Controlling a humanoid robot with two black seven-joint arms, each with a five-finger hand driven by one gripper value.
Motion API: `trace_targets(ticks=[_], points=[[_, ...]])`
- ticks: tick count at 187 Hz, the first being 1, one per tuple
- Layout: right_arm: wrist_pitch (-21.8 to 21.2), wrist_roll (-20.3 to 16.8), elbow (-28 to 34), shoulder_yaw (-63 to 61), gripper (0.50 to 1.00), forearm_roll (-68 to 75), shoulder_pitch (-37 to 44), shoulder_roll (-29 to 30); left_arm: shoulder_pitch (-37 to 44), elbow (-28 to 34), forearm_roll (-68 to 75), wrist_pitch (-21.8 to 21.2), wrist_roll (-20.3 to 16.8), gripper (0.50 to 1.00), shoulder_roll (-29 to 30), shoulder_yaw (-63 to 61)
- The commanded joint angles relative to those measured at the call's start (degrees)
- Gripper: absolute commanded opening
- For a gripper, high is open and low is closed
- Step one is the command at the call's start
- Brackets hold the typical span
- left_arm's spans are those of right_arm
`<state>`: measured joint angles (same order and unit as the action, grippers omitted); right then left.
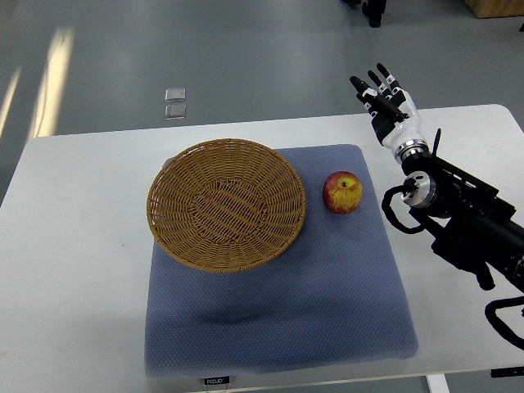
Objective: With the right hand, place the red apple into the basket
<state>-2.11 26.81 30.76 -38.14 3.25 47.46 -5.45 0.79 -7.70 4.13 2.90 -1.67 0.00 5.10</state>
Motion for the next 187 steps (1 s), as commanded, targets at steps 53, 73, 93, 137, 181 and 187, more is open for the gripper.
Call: trace_targets(ticks=[53,73,93,137,181,187], points=[[0.0,0.0,0.0,0.0,0.924,0.0,0.0,-0.09,0.0,0.32,0.0,0.0,0.09,1.0,0.0,0.0],[0.0,0.0,0.0,0.0,0.924,0.0,0.0,-0.09,0.0,0.23,0.0,0.0,0.09,1.0,0.0,0.0],[0.0,0.0,0.0,0.0,0.924,0.0,0.0,-0.09,0.0,0.32,0.0,-0.08,0.09,1.0,0.0,0.0],[0.0,0.0,0.0,0.0,0.924,0.0,0.0,-0.26,0.0,0.23,0.0,0.0,0.09,1.0,0.0,0.0],[0.0,0.0,0.0,0.0,0.924,0.0,0.0,-0.61,0.0,0.23,0.0,0.0,0.09,1.0,0.0,0.0],[0.0,0.0,0.0,0.0,0.924,0.0,0.0,-0.61,0.0,0.23,0.0,0.0,0.09,1.0,0.0,0.0]])
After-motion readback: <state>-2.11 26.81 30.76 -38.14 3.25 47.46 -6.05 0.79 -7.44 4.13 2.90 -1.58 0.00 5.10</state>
